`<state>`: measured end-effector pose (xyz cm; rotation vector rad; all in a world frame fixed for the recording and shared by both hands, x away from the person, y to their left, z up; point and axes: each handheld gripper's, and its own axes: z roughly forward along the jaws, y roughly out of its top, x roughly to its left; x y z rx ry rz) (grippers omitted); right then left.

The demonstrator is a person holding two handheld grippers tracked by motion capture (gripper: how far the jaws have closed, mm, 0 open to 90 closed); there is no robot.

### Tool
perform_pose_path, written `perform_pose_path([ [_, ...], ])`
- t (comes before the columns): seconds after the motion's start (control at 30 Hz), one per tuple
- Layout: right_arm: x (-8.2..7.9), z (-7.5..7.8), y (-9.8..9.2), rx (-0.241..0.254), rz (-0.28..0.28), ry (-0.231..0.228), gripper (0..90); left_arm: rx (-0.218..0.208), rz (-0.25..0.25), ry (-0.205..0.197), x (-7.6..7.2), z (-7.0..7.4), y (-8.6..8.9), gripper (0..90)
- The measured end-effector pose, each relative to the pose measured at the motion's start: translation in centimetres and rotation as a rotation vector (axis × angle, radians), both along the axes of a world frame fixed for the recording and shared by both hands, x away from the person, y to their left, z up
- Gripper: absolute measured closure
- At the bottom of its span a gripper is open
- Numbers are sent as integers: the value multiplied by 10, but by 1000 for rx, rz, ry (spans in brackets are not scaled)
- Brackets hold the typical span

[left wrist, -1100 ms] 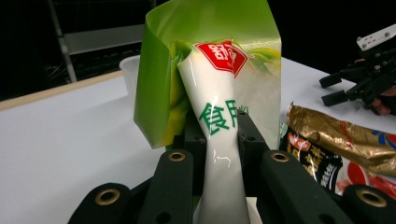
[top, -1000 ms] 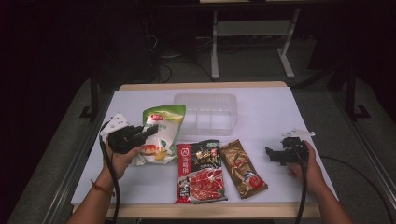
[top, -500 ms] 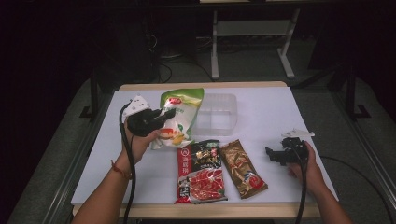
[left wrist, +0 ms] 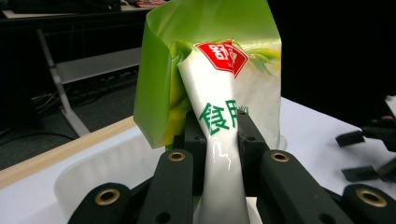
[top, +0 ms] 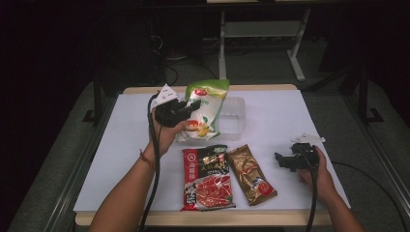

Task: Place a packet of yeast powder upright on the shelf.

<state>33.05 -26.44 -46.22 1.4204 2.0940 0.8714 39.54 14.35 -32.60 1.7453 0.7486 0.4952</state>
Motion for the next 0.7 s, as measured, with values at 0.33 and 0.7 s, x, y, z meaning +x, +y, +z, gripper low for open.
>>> perform_pose_path([
  [0.33,-1,0,1,-4,0,-4,133,83,98,-7,24,-3,-39,787],
  [0.7,-1,0,1,-6,0,-7,133,68,117,-15,40,-10,-73,787],
])
